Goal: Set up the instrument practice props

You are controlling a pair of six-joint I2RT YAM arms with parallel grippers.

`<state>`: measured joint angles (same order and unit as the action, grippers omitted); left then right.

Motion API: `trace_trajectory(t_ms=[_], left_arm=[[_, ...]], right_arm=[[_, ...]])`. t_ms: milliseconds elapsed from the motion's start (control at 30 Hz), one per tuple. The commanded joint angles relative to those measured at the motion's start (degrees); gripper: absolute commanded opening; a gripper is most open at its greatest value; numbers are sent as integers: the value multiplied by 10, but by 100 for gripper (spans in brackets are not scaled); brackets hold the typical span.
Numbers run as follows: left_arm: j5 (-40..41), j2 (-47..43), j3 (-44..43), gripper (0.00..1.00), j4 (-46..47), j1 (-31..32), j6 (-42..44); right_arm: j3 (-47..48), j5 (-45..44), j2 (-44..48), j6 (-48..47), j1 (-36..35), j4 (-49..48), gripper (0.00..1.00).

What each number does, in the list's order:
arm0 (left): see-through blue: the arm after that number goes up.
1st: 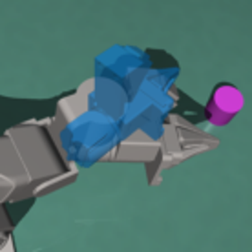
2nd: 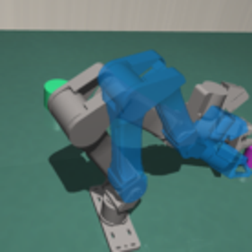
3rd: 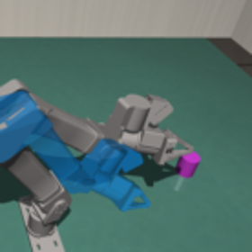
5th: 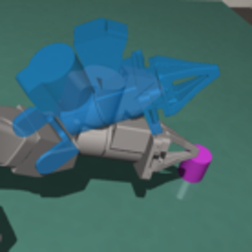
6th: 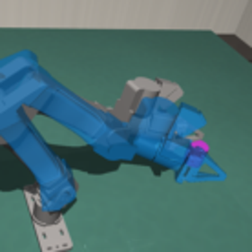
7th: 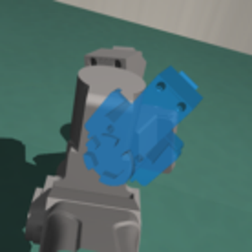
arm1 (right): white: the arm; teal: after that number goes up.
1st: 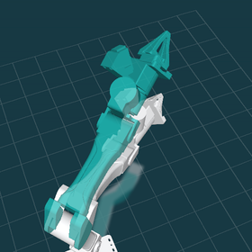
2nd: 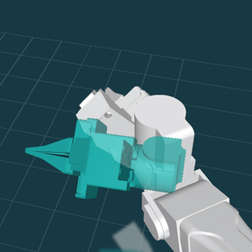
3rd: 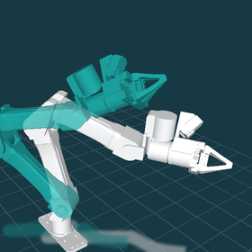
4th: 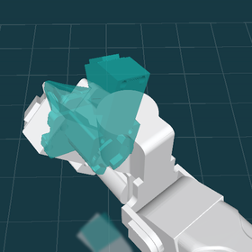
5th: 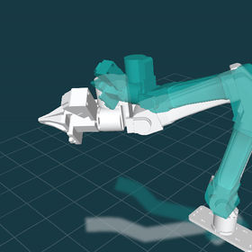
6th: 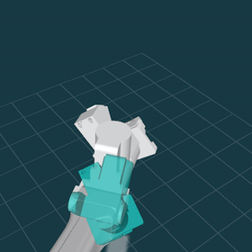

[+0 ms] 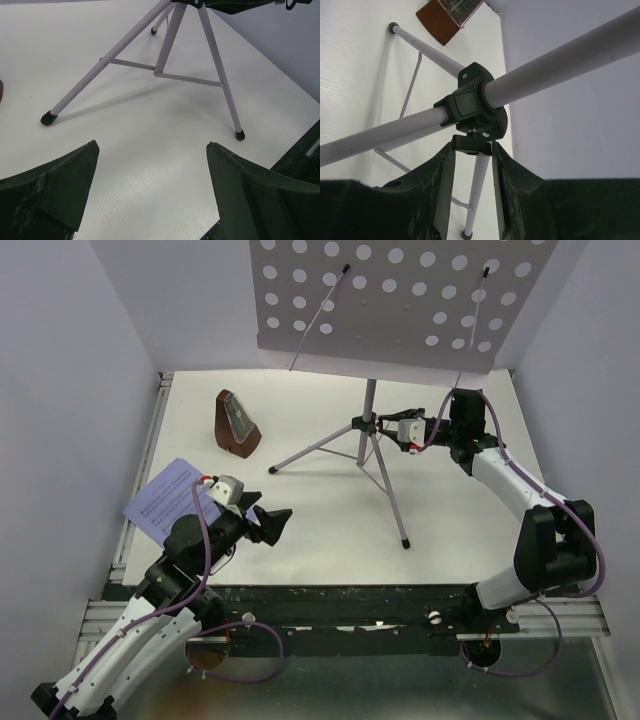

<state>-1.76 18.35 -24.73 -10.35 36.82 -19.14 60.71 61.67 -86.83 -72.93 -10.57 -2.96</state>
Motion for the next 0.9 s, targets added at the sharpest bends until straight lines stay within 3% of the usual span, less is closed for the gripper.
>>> trace_trajectory(t_ms=[0, 333, 600, 867], left_arm=[[1, -7, 1, 99, 11, -3, -1], [-1, -5, 0, 99, 12, -3, -1], [-2, -8, -2, 99, 10, -3, 1], [-4, -10, -2, 99, 12, -3, 0]], right_arm=[[19, -4, -8, 0, -5, 27, 40], [55, 13, -15, 44, -4, 103, 22], [85, 5, -31, 184, -4, 105, 11], [113, 3, -64, 376, -4, 98, 8]])
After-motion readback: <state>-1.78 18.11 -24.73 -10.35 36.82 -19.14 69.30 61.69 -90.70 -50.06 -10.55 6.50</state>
